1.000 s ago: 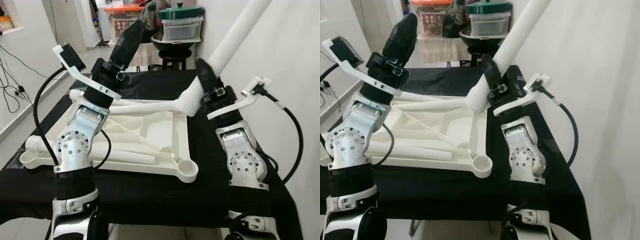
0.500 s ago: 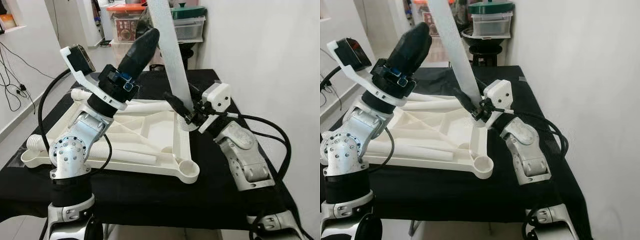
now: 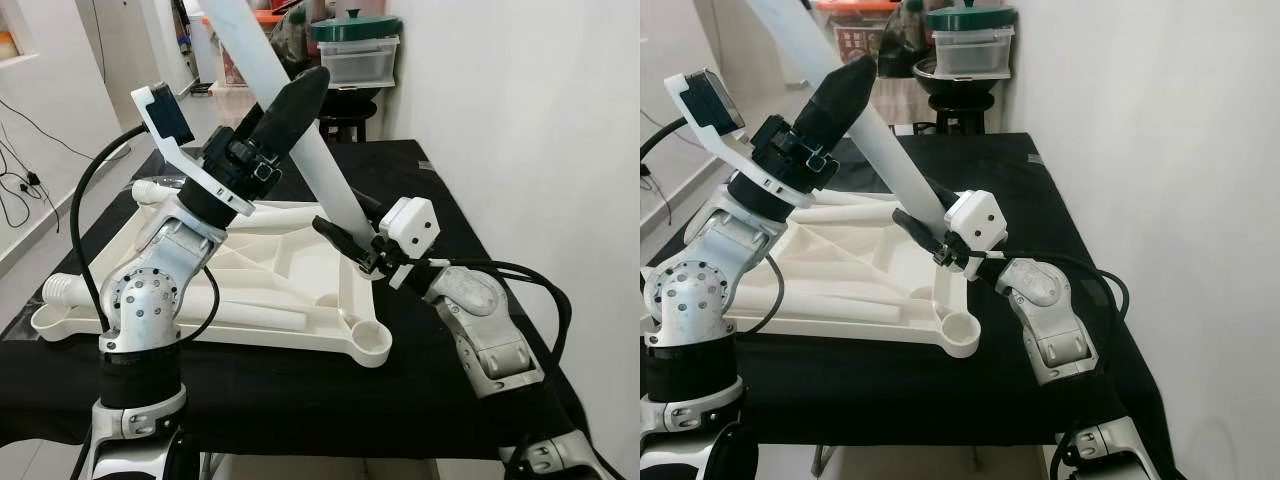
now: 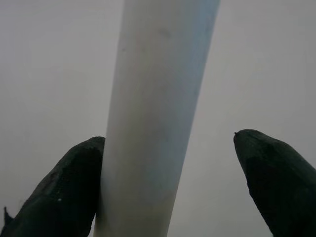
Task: Building children table
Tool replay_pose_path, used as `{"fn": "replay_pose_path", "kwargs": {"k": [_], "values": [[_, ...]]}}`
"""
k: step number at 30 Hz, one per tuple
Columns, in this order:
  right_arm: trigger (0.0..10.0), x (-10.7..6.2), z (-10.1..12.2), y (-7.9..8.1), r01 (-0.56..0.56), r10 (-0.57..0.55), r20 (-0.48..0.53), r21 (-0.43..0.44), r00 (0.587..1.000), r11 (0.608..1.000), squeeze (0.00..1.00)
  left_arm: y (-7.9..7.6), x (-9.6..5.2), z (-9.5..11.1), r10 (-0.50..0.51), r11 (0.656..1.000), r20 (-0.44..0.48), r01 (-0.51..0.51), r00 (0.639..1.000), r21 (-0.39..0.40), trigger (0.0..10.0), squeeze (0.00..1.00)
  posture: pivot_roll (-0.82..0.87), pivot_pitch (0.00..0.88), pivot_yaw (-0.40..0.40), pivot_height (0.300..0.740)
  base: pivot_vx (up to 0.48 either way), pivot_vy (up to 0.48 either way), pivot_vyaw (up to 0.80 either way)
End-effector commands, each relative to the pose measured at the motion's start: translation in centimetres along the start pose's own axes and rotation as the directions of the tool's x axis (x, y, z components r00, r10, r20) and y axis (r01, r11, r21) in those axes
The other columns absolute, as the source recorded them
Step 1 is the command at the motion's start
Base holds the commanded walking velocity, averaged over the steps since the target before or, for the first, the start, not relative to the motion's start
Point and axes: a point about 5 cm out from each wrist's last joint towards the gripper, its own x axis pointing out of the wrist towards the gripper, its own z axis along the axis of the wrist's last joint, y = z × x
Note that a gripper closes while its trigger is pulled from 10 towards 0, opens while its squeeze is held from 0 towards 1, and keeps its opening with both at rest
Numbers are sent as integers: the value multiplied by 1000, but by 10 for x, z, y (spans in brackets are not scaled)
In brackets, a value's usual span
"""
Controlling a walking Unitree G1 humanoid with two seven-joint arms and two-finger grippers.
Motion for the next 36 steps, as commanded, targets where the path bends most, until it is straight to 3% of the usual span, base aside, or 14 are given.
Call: {"fn": "replay_pose_path", "kwargs": {"k": [1, 4, 5, 6, 7, 18, 19, 20, 21, 30, 31, 34, 35, 36], "values": [[10000, 0, -4, 1, 4, -4, -19, -5, 1000, 1000, 0, -5, 6, 4, -33, 999, -1, 33, 999, 42, 10000, 0, -51, 0, 17, 740, 0, 0, 0], [10000, 0, -4, 1, 7, -7, -20, -8, 1000, 1000, 0, -5, 6, 4, -25, 998, -1, 25, 1000, 63, 10000, 0, -52, 0, 16, 740, 0, 0, 0], [10000, 1, -5, 2, -1, 1, -21, -14, 1000, 1000, 0, -3, 6, 3, -11, 997, 1, 11, 1000, 83, 5059, 0, -54, 0, 16, 740, 0, 0, 0], [10000, 1, -5, 2, -1, 1, -21, -14, 1000, 1000, 0, -3, 6, 3, -11, 997, 1, 11, 1000, 83, 5059, 0, -54, 0, 16, 740, 0, 0, 0], [10000, 1, -5, 4, -12, 12, -21, -18, 1000, 1000, 0, -1, 6, 3, 4, 994, -2, -4, 1000, 107, 0, 0, -54, 0, 17, 740, 0, 0, 0], [10000, 0, -11, -1, 5, -9, -71, -47, 997, 999, 0, -4, 11, 1, -50, 977, -85, 66, 995, 203, 0, 0, -50, 0, 15, 740, 0, 0, 0], [10000, 0, -13, -1, -11, 6, -93, -48, 996, 999, 282, -7, 12, -3, -88, 971, -127, 113, 988, 211, 0, 0, -48, 0, 14, 740, 0, 0, 0], [10000, -1, -15, -1, -23, 18, -108, -48, 994, 999, 282, -9, 12, -6, -113, 966, -156, 145, 981, 216, 0, 0, -48, 0, 14, 740, 0, 0, 0], [10000, -1, -16, 1, -64, 58, -124, -46, 991, 997, 1000, -10, 13, -9, -145, 957, -195, 187, 970, 220, 0, 0, -46, 0, 12, 740, 0, 0, 0], [10000, 1, -17, 6, -156, 143, -148, -75, 979, 985, 965, -20, 20, -22, -323, 900, -343, 399, 882, 177, 0, 0, -53, 0, 14, 740, 0, 0, 0], [10000, 3, -17, 9, -187, 175, -157, -65, 972, 980, 51, -25, 23, -25, -385, 877, -369, 459, 846, 139, 0, 0, -56, 0, 15, 740, 0, 0, 0], [10000, 5, -18, 16, -230, 226, -163, -5, 960, 973, 0, -33, 26, -31, -471, 833, -412, 547, 780, 85, 0, 0, -60, 0, 14, 740, 0, 0, 0], [2078, 5, -18, 18, -236, 238, -159, 30, 958, 971, 0, -36, 26, -34, -496, 817, -425, 573, 757, 67, 0, 0, -62, 0, 15, 740, 0, 0, 0], [2078, 5, -17, 19, -238, 243, -156, 51, 958, 970, 0, -37, 25, -36, -509, 808, -433, 587, 744, 58, 0, 0, -64, 0, 14, 740, 0, 0, 0]]}}
